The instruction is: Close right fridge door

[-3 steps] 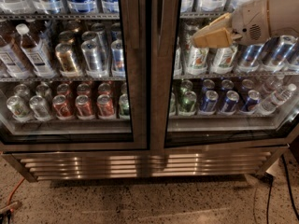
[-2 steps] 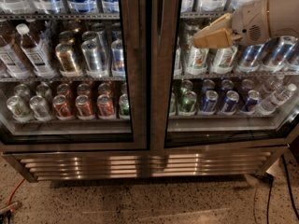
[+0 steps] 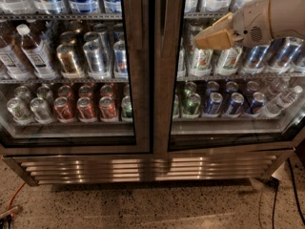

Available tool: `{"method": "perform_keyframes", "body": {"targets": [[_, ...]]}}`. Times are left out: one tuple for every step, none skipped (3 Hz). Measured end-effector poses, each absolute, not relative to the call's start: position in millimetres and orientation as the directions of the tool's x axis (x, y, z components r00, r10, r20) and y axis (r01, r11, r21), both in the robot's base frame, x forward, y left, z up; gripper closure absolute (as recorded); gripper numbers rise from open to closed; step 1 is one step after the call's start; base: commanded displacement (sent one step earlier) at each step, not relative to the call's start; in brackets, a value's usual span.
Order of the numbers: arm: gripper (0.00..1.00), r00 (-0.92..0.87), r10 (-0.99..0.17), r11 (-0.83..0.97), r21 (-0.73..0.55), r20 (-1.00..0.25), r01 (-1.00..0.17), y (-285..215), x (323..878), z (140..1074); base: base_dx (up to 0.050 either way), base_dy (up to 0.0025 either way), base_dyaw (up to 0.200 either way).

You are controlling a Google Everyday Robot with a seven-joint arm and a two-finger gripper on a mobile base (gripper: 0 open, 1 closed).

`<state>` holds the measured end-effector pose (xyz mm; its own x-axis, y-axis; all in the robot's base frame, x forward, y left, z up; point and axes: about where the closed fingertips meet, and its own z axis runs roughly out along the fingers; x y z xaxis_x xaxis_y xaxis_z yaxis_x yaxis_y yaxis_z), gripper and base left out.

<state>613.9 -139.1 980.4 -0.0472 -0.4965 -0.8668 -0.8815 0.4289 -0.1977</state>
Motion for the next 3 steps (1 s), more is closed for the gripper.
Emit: {"method": "perform_keyframes", "body": {"targets": [[1.00, -0.048, -0.496, 0.430, -0.198, -0.867, -0.881, -139.2, 613.5, 980.4, 0.049, 0.00001, 0.000], [1.00, -0.051, -0.496, 0.436, -0.198, -0.867, -0.878, -143.7, 601.7, 980.4, 0.000, 0.00000, 0.000], [1.00, -0.051, -0.496, 0.436, -0.198, -0.867, -0.878, -142.3, 596.3, 980.4, 0.000, 0.00000, 0.000]]}}
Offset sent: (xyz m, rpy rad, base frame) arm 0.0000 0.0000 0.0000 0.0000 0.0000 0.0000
